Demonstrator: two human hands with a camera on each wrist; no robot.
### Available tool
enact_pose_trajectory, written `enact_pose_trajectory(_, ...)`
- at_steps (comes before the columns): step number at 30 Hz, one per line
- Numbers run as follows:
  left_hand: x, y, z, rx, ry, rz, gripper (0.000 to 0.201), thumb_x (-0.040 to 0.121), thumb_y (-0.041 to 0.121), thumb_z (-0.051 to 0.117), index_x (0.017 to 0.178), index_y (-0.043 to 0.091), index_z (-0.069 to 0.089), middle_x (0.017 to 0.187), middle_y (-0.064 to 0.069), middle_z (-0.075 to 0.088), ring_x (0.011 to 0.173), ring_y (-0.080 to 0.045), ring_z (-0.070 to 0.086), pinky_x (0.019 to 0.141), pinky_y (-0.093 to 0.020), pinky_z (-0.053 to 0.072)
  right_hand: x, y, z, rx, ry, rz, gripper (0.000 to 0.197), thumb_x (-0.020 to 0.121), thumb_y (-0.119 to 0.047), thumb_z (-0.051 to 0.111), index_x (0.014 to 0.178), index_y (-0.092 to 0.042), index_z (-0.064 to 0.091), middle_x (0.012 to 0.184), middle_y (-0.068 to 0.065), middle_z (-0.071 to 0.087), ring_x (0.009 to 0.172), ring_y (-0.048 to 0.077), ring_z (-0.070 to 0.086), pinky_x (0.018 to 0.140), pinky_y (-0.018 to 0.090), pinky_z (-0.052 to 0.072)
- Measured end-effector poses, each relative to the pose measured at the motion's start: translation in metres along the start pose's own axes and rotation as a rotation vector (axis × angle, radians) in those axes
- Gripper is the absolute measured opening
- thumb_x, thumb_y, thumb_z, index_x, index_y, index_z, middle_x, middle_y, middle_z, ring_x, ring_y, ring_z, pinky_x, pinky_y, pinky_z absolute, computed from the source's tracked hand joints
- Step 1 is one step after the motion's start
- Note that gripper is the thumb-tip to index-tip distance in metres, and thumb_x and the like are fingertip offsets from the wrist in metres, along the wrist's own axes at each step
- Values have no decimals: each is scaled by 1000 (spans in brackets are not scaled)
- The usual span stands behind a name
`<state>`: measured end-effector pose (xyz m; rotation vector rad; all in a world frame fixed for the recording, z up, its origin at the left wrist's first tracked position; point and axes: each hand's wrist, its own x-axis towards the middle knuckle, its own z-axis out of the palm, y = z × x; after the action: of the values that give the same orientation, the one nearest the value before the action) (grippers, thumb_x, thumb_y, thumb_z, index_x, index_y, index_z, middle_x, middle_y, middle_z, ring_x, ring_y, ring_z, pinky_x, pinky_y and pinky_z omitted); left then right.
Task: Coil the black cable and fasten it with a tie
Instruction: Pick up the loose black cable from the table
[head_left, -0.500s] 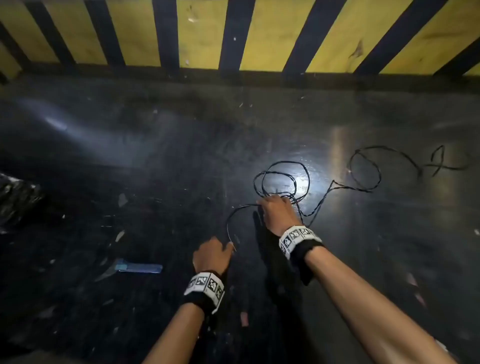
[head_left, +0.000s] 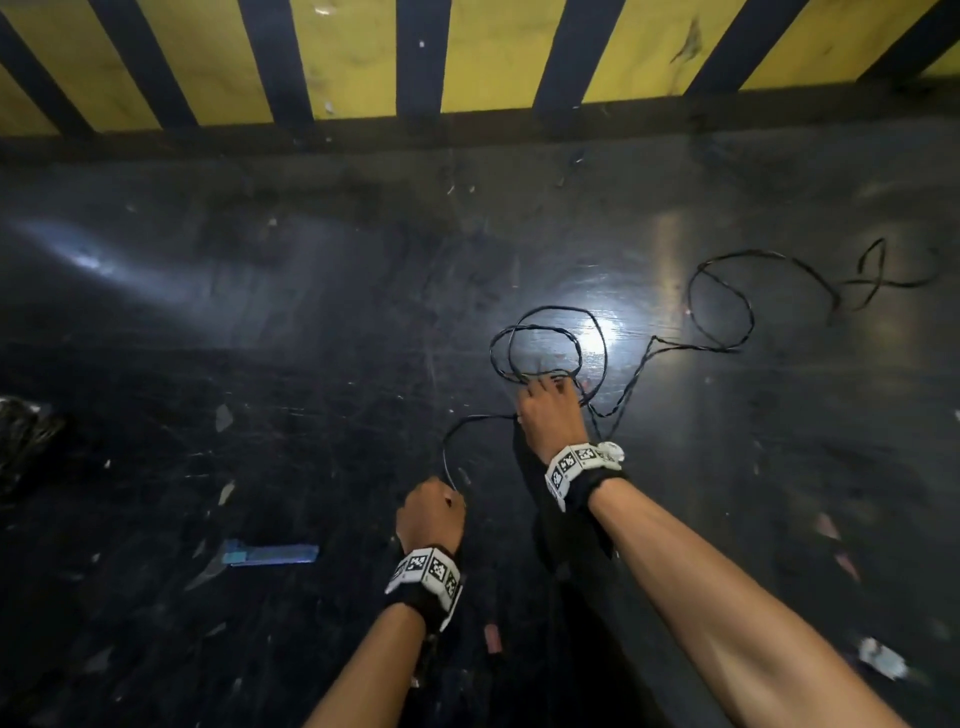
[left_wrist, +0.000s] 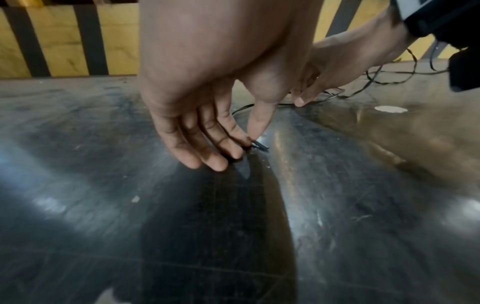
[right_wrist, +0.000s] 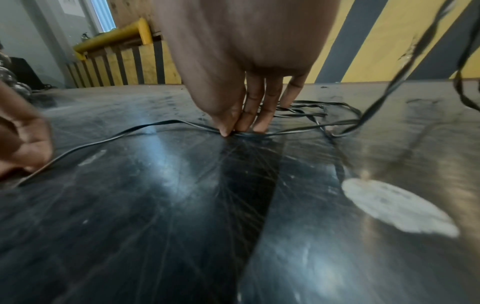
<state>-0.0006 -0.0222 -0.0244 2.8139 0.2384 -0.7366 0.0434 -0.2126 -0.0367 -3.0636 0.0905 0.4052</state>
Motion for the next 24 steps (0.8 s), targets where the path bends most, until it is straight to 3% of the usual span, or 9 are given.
enact_pose_trajectory(2, 1, 1, 0, -22, 4, 0, 36, 100, 39, 52, 103, 11, 74, 112, -13, 76, 107, -35, 69, 91, -39, 53, -14, 3, 3, 48, 16, 20, 15, 81, -13, 70, 96, -11, 71, 97, 11, 74, 95, 33, 68, 92, 47, 45)
enact_pose_trajectory(6, 5, 1, 3, 11, 5, 22, 40, 101, 36, 47, 108, 4, 69, 116, -19, 73, 108, -37, 69, 93, -42, 53, -41, 12, -1, 165, 54, -24, 20, 96, -18, 54, 113, -12, 63, 118, 9, 67, 111, 33, 64, 103, 46, 35)
enact_pose_trajectory(10, 4, 2, -7, -84, -23, 99, 35, 99, 35, 53, 98, 2, 66, 107, -23, 73, 100, -40, 69, 83, -42, 54, -64, 30, -31, 366, 149, -39, 19, 103, -21, 47, 113, -15, 61, 118, 6, 65, 106, 30, 64, 103, 45, 38)
enact_pose_trajectory(13, -10, 3, -30, -259, 86, 282, 25, 96, 24, 58, 80, 6, 59, 71, -6, 66, 68, -19, 68, 66, -35, 52, -81, 53, -67, 564, 260, 6, 14, 102, -21, 52, 104, -13, 63, 109, 6, 68, 96, 28, 64, 88, 41, 49)
enact_pose_trajectory(15, -31, 7, -55, -324, 279, 490, 22, 91, 20, 59, 72, 9, 61, 55, 12, 50, 47, -1, 51, 53, -23, 40, -96, 71, -95, 681, 348, -1, 9, 100, -18, 58, 99, -12, 64, 99, 4, 68, 85, 23, 63, 77, 34, 49)
enact_pose_trajectory(17, -51, 13, -80, -367, 482, 691, 26, 88, 27, 58, 71, 12, 70, 62, 15, 55, 53, -3, 49, 54, -21, 39, -108, 86, -122, 770, 399, -23, 6, 99, -16, 61, 96, -13, 65, 89, -4, 64, 75, 13, 59, 73, 26, 47)
enact_pose_trajectory(19, -73, 22, -103, -509, 540, 816, 25, 91, 27, 62, 84, 13, 81, 77, 8, 73, 64, -10, 64, 61, -24, 50, -126, 97, -152, 814, 439, -50, 4, 99, -14, 62, 96, -13, 65, 82, -12, 61, 70, 9, 60, 68, 21, 49)
enact_pose_trajectory(21, -99, 36, -127, -705, 466, 823, 16, 94, 21, 70, 96, 13, 84, 87, 4, 80, 73, -14, 74, 69, -25, 57, -143, 104, -179, 859, 514, -71, 3, 98, -13, 63, 96, -12, 65, 80, -10, 62, 65, 13, 64, 65, 17, 50)
enact_pose_trajectory(24, -143, 57, -157, -1071, 143, 802, 12, 93, 13, 72, 97, 9, 82, 87, -3, 83, 81, -11, 77, 75, -19, 56, -159, 109, -211, 899, 617, -82, 5, 99, -15, 63, 95, -14, 63, 79, 3, 68, 65, 14, 66, 65, 17, 51)
